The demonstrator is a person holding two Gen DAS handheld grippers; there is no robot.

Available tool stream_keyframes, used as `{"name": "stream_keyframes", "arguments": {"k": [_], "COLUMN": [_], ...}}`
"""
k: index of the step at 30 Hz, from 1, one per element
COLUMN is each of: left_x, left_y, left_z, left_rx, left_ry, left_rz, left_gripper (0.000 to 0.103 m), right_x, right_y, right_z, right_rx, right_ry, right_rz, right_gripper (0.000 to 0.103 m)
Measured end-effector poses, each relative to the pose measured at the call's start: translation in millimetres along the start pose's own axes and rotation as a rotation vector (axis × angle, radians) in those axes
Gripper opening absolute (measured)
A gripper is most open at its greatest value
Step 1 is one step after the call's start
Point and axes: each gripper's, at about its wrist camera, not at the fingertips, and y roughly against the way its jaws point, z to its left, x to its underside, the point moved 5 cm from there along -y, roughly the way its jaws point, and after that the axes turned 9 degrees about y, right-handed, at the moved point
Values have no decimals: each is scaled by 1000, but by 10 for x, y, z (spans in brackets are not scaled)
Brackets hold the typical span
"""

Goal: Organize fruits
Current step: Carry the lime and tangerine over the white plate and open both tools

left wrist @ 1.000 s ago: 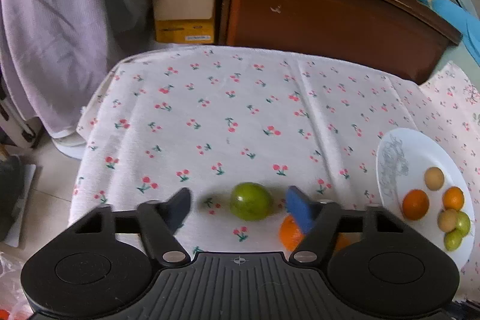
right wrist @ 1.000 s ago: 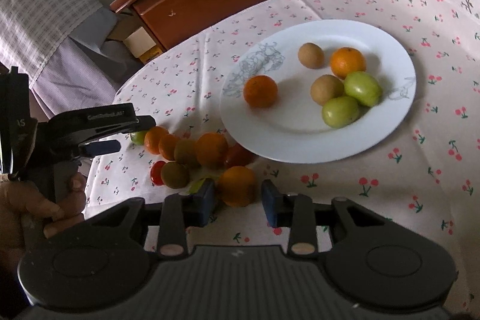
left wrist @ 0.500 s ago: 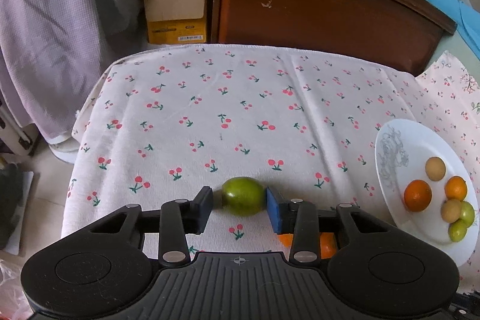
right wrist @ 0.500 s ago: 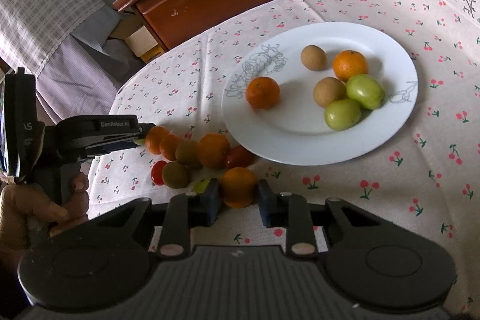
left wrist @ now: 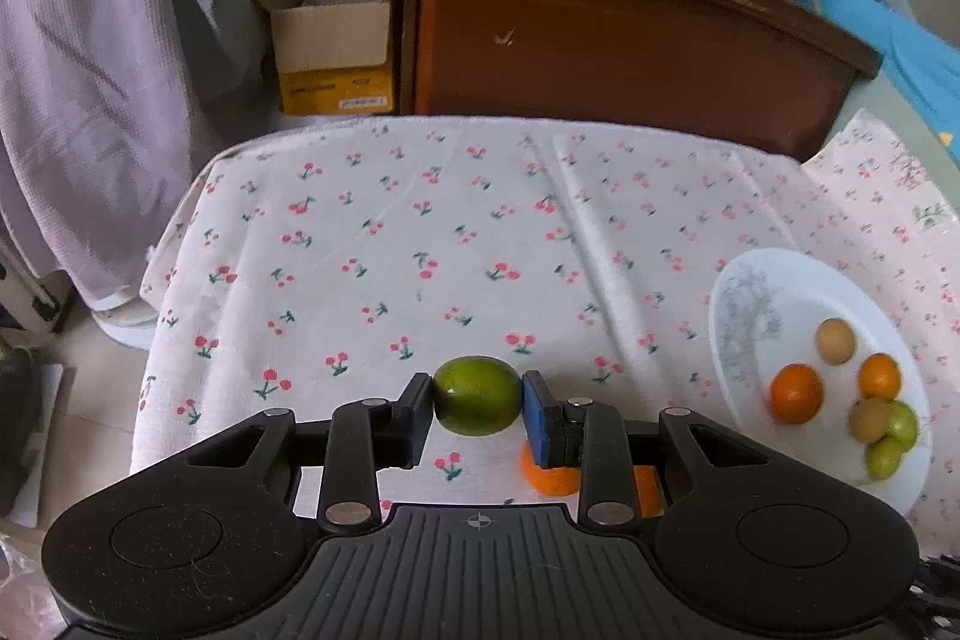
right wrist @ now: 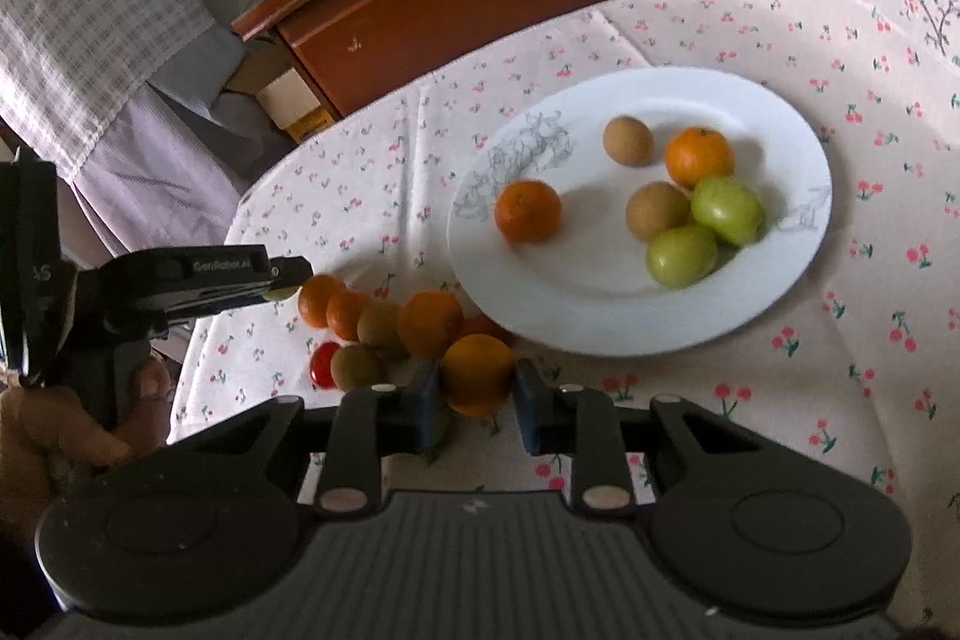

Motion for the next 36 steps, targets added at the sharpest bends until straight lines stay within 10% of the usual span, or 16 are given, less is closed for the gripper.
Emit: {"name": "stream_keyframes", "arguments": {"k": [36], "left_x": [118], "left_y": [434], "left_z": [-1030], "left_rx": [223], "left_ry": [-142], "left_rz": [-38], "left_gripper": [29], "right_x": [-761], "right_y": [340], "right_z": [-405], "right_rx": [28], "right_ry": [-33], "right_rz": [-150], "right_gripper": [26]}}
